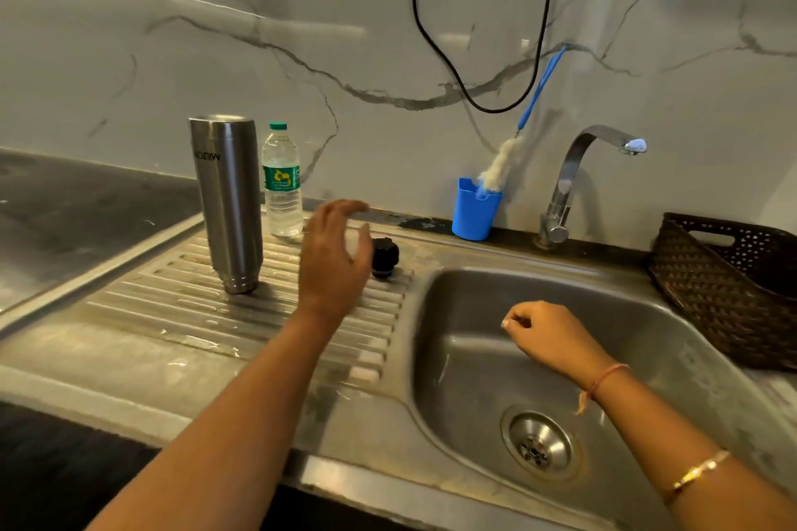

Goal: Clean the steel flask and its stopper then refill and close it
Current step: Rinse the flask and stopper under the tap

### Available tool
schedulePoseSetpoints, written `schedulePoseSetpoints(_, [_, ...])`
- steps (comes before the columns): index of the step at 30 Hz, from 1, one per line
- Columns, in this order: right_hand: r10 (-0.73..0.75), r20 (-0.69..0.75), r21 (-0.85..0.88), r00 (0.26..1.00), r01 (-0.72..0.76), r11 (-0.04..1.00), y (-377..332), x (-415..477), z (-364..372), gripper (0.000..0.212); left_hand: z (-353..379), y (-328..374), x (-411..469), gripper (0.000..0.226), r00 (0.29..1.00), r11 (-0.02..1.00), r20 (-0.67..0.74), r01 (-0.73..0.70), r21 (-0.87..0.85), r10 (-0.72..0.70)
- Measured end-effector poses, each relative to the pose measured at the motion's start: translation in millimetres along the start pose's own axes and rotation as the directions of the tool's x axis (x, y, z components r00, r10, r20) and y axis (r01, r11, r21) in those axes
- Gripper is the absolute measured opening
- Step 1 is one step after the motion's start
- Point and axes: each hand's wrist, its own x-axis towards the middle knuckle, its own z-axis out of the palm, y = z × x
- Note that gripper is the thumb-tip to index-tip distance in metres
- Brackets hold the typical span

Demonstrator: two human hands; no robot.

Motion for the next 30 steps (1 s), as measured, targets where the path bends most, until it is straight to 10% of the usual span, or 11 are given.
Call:
schedulePoseSetpoints(10, [-0.017, -0.031, 0.077, 0.999, 0.020, 0.997, -5.1, -5.5, 3.2, 0.019, -62.1, -87.4, 12.4, 0.070, 0.917, 0.933, -0.297, 0.323, 0.160, -0.266])
schedulePoseSetpoints(16, [-0.024, -0.024, 0.105, 0.999, 0.026, 0.994, -12.9, -8.1, 4.3, 0.018, -62.5, -99.7, 18.1, 0.107, 0.825, 0.826, -0.111, 0.562, 0.054, -0.554])
schedulePoseSetpoints(30, [-0.020, -0.052, 0.199, 0.998, 0.030, 0.980, -18.5, -20.4, -5.2, 0.019, -73.5, -52.4, 7.3, 0.070, 0.849, 0.858, -0.126, 0.508, -0.078, -0.514])
